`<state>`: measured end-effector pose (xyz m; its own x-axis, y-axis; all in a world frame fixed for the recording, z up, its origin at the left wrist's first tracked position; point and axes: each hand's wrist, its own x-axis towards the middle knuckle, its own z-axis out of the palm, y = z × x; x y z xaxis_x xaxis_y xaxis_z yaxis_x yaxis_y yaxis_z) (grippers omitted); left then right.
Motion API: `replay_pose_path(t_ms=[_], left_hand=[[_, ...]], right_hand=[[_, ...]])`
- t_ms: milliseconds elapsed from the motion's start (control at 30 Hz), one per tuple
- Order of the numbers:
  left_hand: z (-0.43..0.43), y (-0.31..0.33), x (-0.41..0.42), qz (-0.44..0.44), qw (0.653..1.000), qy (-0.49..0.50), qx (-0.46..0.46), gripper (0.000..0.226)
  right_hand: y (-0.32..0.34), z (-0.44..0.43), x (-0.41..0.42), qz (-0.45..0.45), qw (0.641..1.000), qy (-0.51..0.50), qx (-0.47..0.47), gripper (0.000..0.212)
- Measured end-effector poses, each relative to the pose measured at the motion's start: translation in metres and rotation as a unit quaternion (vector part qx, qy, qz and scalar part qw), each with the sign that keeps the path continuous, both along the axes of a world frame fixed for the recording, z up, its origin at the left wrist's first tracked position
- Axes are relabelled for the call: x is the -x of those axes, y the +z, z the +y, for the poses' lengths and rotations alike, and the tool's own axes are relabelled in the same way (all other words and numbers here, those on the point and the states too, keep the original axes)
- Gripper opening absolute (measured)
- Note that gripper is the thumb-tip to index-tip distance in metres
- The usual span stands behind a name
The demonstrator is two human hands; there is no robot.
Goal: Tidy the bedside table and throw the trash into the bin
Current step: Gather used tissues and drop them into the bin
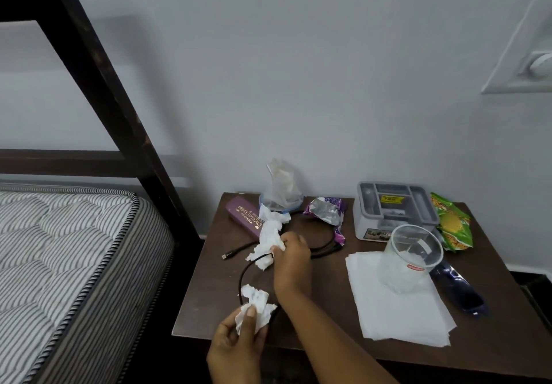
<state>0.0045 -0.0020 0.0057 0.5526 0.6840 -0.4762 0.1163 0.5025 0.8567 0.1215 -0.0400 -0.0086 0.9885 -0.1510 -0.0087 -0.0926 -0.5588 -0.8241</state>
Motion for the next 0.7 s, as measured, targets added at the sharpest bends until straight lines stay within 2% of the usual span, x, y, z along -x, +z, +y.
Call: replay_pose_path(t_ms=[200,233,333,367,533,600,633,700], left_hand=[[-0.012,0.006,-0.001,-0.015,1.000,-0.008,0.001,0.008],[-0.015,0.008,0.000,-0.014,1.000,-0.008,0.002,0.010],[-0.021,0.009,0.003,-0.017,1.000,-0.006,0.010,0.010],[-0.021,0.007,0.005,-0.018,1.000,-0.010,0.009,0.009],[-0.014,0.010,0.008,-0.040,0.999,-0.018,0.001,0.004],[-0.013,0.018,0.007,-0.041,0.999,-0.015,-0.003,0.027],[-0.012,0.020,0.006,-0.040,0.999,-0.011,0.003,0.030],[-0.010,0.023,0.002,-0.031,0.999,-0.009,0.023,0.011]], right_hand=[[0.001,-0.023,0.004,-0.038,0.999,-0.021,-0.033,0.006],[0.001,-0.023,0.003,-0.023,0.999,-0.012,-0.038,0.008],[-0.003,-0.014,-0.006,0.060,0.997,0.003,-0.043,0.036],[-0.004,-0.010,-0.009,0.081,0.996,-0.002,-0.048,0.037],[-0.007,0.000,-0.013,0.085,0.993,-0.037,-0.071,0.016],[-0.003,-0.004,-0.009,0.067,0.993,-0.052,-0.085,0.014],[0.002,-0.008,-0.006,0.058,0.992,-0.062,-0.098,0.014],[0.017,-0.021,0.004,0.041,0.986,-0.081,-0.138,0.012]])
